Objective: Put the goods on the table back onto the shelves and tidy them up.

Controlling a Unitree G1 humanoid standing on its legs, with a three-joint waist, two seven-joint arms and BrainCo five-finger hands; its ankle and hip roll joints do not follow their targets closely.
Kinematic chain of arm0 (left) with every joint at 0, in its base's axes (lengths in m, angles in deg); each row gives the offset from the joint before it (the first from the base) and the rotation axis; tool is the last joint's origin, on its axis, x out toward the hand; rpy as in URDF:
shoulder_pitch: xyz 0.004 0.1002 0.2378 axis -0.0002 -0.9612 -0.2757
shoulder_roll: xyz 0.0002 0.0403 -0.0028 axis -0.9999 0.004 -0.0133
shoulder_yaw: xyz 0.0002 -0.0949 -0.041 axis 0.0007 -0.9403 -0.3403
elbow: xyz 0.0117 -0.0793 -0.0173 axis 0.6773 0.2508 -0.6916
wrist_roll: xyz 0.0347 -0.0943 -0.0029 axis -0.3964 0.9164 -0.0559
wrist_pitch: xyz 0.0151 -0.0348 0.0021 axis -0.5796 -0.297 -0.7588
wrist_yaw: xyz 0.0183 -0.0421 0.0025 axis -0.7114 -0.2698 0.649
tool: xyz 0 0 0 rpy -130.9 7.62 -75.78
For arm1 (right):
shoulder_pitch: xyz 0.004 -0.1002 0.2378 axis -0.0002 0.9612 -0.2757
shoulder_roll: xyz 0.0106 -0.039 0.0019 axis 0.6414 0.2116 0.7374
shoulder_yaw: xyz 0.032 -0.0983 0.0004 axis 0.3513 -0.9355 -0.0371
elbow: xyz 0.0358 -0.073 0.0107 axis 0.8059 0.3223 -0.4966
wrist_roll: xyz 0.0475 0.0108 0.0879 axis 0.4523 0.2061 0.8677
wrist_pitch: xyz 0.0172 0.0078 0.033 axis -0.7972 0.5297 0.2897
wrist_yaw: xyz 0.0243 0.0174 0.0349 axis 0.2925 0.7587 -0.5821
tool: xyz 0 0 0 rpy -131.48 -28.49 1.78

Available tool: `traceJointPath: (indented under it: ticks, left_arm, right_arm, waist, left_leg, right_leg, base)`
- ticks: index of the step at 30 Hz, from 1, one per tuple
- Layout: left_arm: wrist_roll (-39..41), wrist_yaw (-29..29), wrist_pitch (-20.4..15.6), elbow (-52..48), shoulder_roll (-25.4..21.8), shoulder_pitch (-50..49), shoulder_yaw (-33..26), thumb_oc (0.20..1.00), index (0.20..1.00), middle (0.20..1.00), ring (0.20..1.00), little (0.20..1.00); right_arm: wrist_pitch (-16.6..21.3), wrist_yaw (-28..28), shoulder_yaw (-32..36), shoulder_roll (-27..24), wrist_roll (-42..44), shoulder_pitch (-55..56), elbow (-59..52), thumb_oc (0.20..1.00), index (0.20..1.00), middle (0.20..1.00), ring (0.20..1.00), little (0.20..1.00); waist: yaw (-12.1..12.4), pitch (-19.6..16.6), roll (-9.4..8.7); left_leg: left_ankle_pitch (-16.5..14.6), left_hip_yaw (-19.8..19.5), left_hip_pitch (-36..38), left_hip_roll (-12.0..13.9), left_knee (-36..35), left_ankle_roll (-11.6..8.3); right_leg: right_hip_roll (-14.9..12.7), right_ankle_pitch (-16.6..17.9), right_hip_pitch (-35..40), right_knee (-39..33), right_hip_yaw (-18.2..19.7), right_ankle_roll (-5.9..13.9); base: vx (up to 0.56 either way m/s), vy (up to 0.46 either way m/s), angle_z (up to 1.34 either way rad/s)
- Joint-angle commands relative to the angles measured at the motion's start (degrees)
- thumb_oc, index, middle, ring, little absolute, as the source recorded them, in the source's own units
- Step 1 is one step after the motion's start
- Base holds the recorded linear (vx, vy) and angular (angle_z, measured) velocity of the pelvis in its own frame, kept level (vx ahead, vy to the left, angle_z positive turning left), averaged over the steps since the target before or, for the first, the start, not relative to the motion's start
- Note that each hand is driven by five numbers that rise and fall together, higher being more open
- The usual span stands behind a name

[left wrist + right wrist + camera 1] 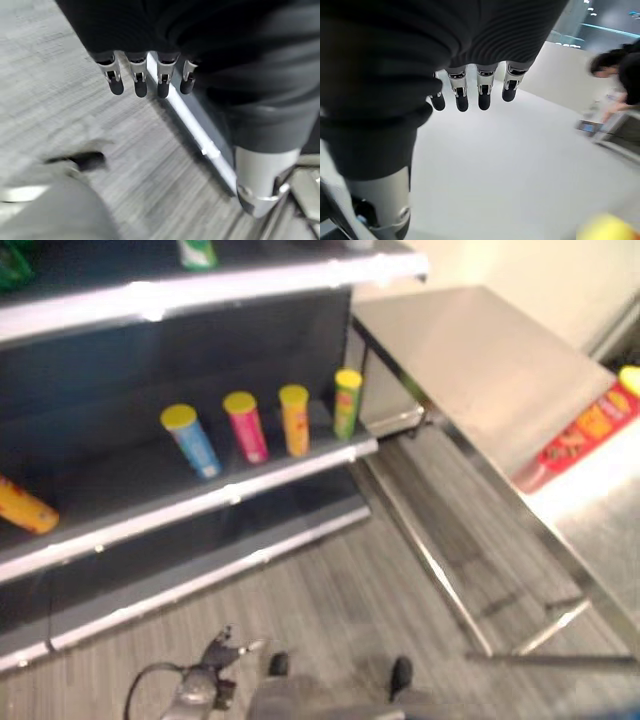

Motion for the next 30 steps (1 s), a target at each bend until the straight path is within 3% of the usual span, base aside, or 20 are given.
traceJointPath:
  ticks: [1,3,6,9,11,16,18,20,23,30]
  left_arm:
    - [0.8,-0.3,-1.3,-0.6,-1.5,2.4,1.0,1.0,1.0,1.0,1.0,1.0]
    - [1.0,-0.4,-1.3,-0.5,-1.6,2.8,1.0,1.0,1.0,1.0,1.0,1.0]
    - [-0.2,-0.6,-0.9,-1.1,-2.4,3.6,1.5,1.0,1.0,1.0,1.0,1.0]
    - [-0.4,-0.8,-1.1,-1.6,-3.0,3.8,1.5,1.0,1.0,1.0,1.0,1.0]
    - [-0.2,-1.0,-1.3,-2.4,-3.4,4.4,1.4,1.0,1.0,1.0,1.0,1.0]
    - [-0.8,-1.0,-1.3,-2.8,-3.7,4.8,1.8,1.0,1.0,1.0,1.0,1.0]
    - [-1.1,-0.9,-1.1,-2.3,-3.3,5.1,2.0,1.0,1.0,1.0,1.0,1.0]
    - [-0.3,-0.7,-1.1,-3.4,-2.1,4.2,2.6,1.0,1.0,1.0,1.0,1.0]
    - [0.0,-0.3,-1.0,-3.4,-1.4,3.3,3.6,1.0,1.0,1.0,1.0,1.0]
    - [-0.3,-0.3,-1.0,-2.5,-1.6,2.8,3.8,1.0,1.0,1.0,1.0,1.0]
  right_arm:
    - [0.2,-1.4,1.3,-1.3,-4.4,-2.9,1.9,1.0,1.0,1.0,1.0,1.0]
    - [-0.2,-1.8,-0.1,-0.6,-5.6,-3.8,1.7,1.0,1.0,1.0,1.0,1.0]
    - [-0.8,-1.5,-1.4,0.6,-7.4,-4.9,-0.3,1.0,1.0,1.0,1.0,1.0]
    - [-0.5,-1.6,-1.5,1.3,-7.7,-4.6,-1.1,1.0,1.0,1.0,1.0,1.0]
    - [-0.5,-1.8,-1.8,1.6,-7.6,-5.3,-1.5,1.0,1.0,1.0,1.0,1.0]
    - [0.5,-3.5,-0.9,1.8,-7.0,-5.2,-2.7,1.0,1.0,1.0,1.0,1.0]
    - [0.0,-3.3,2.0,2.6,-7.3,-1.6,-4.6,1.0,1.0,1.0,1.0,1.0]
    - [1.2,-4.5,4.8,2.0,-5.5,-0.7,-4.8,1.0,1.0,1.0,1.0,1.0]
    - [0.6,-3.9,2.2,0.9,-5.7,-2.8,-2.9,1.0,1.0,1.0,1.0,1.0]
    - [0.4,-2.5,-3.4,-0.8,-4.5,-7.5,0.6,1.0,1.0,1.0,1.0,1.0]
  waist:
    - [1.2,-2.0,2.46]
    - [1.2,-1.7,2.89]
    - [-0.1,0.8,4.58]
    - [-0.2,1.1,5.05]
    - [-0.3,1.0,5.25]
    - [-1.6,1.6,4.27]
    - [-2.4,0.8,3.22]
    - [-2.5,-0.7,3.38]
    - [-2.3,-1.2,3.95]
    - [-1.7,-0.8,3.96]
  left_leg:
    - [-1.0,1.4,2.1,0.9,-5.8,0.05]
    - [-0.8,2.4,3.4,0.8,-6.8,0.67]
    - [-0.8,2.6,6.5,1.2,-7.4,2.15]
    - [-1.2,2.8,7.7,2.2,-8.1,1.92]
    - [-1.8,3.1,8.1,3.0,-8.6,1.17]
    - [-4.4,1.3,10.8,3.8,-8.6,-0.15]
    - [-4.9,0.2,11.9,4.3,-8.6,-0.84]
    - [-4.4,-1.1,11.1,7.2,-8.6,-2.54]
    - [-3.9,-1.6,10.3,8.5,-8.6,-3.44]
    - [-3.6,-1.3,9.7,9.2,-8.6,-4.26]
  right_leg:
    - [7.3,-7.5,4.7,4.6,-4.8,-0.94]
    - [6.0,-7.5,3.1,8.6,-4.3,-0.1]
    - [3.9,-3.9,-2.2,21.8,-1.1,1.34]
    - [2.1,-2.9,-3.7,22.2,-1.4,1.23]
    - [1.1,-3.1,-4.4,17.6,-2.7,1.03]
    - [4.8,-1.4,-7.2,2.4,0.4,1.72]
    - [5.6,-0.5,-5.1,1.3,1.2,1.53]
    - [6.2,-0.7,-3.0,1.6,-1.9,0.83]
    - [6.6,-1.7,-1.6,1.3,-4.4,0.25]
    - [7.0,-2.4,-0.8,0.6,-5.5,-0.16]
  base:
    - [0.15,0.264,0.04]
    - [0.07,0.159,-0.29]
    - [0.03,0.109,-0.41]
    - [0.06,-0.041,-0.29]
    - [0.12,-0.114,-0.27]
    - [0.22,-0.15,0.0]
    - [0.3,-0.177,0.26]
    - [0.31,-0.291,0.69]
    - [0.12,-0.095,0.77]
    - [0.03,-0.014,0.1]
